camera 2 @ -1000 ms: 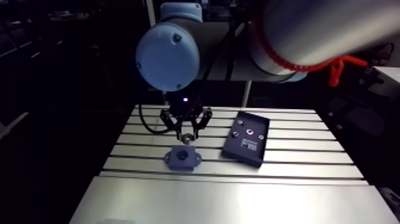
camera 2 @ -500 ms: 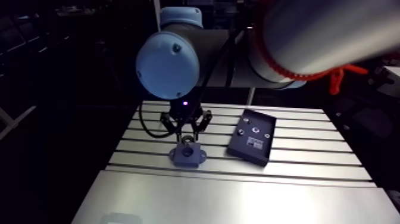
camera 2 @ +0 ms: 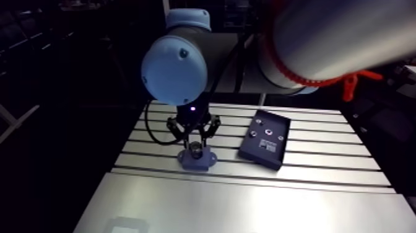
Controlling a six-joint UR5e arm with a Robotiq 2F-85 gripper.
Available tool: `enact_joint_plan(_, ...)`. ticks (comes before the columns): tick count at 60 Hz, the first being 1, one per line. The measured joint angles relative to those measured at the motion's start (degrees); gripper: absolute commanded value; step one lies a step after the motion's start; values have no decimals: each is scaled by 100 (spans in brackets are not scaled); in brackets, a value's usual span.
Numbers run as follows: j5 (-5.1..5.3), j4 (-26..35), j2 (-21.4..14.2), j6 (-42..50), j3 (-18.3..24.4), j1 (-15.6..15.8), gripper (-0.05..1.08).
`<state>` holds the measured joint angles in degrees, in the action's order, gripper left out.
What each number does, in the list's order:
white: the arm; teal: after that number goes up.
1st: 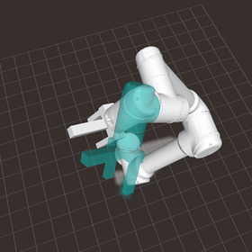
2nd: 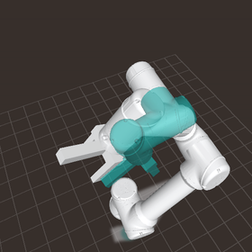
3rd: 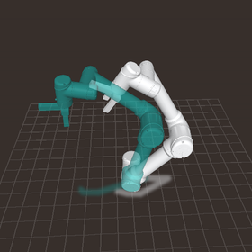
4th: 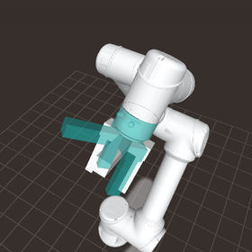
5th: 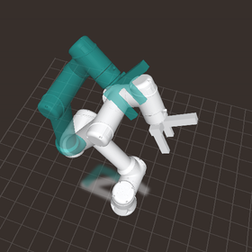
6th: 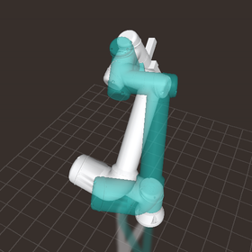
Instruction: Pick up the bearing and press it into the housing until flush.
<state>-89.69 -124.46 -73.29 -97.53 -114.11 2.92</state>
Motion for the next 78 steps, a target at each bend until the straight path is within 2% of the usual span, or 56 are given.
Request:
enact_joint_plan(34,-7,-183,127,-57,-31,3,68)
enact_joint_plan(78,1,-215,106,-73,-124,-15,68)
